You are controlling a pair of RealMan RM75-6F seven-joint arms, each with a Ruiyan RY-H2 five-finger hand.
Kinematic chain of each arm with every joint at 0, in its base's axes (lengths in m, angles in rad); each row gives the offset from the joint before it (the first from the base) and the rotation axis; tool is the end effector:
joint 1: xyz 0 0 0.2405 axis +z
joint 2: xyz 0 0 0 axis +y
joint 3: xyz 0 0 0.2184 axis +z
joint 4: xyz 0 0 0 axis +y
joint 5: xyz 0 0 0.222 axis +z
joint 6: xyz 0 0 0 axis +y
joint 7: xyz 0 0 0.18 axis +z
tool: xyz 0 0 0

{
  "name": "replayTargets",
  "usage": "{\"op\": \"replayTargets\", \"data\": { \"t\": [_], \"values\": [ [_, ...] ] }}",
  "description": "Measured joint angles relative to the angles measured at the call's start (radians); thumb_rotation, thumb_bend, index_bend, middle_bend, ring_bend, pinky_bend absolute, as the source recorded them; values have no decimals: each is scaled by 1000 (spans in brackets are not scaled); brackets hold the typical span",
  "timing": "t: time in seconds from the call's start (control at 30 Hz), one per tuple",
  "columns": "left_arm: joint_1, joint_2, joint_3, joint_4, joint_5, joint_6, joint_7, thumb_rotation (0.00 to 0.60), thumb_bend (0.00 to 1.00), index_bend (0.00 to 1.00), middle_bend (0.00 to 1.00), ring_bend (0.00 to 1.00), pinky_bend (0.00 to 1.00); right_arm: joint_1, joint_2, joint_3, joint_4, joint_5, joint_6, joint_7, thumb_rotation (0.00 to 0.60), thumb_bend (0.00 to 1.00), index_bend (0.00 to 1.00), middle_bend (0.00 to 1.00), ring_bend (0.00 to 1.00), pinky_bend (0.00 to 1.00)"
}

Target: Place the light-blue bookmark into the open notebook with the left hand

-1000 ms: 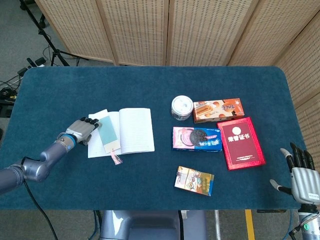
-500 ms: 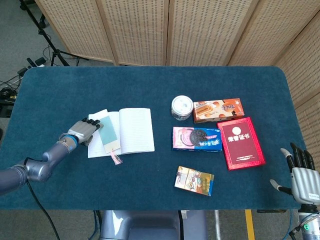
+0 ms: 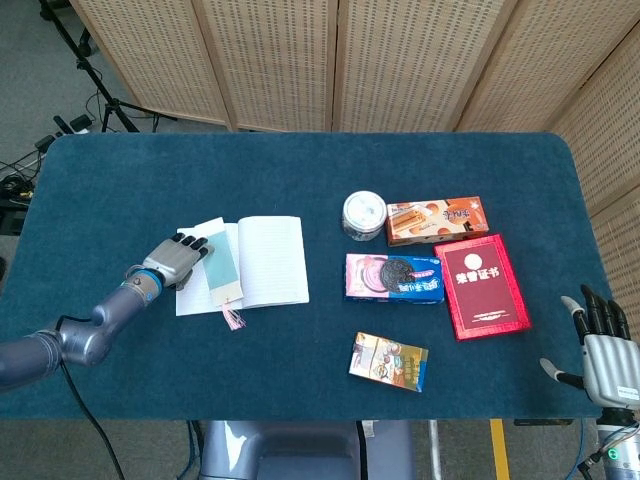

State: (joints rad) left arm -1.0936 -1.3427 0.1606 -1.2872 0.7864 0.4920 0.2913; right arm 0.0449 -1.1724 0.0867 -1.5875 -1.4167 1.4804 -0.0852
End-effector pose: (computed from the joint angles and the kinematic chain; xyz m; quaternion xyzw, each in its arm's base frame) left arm -0.2047 0.4038 -0.0176 -0.8289 -0.3698 -0.0921 0.4094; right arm -0.3001 -0.2108 0.1293 0.5644 -0.3942 0.3551 0.6324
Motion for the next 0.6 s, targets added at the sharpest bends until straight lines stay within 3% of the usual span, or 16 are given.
{"op": "replayTargets", "data": {
  "t": [0.6],
  "values": [
    [-4,-11,-1,-12,-18,18,48,600,737,0,0,0,0,-2,0,0,-1,-6,7,3,600,105,122,0,0,0]
  ]
}}
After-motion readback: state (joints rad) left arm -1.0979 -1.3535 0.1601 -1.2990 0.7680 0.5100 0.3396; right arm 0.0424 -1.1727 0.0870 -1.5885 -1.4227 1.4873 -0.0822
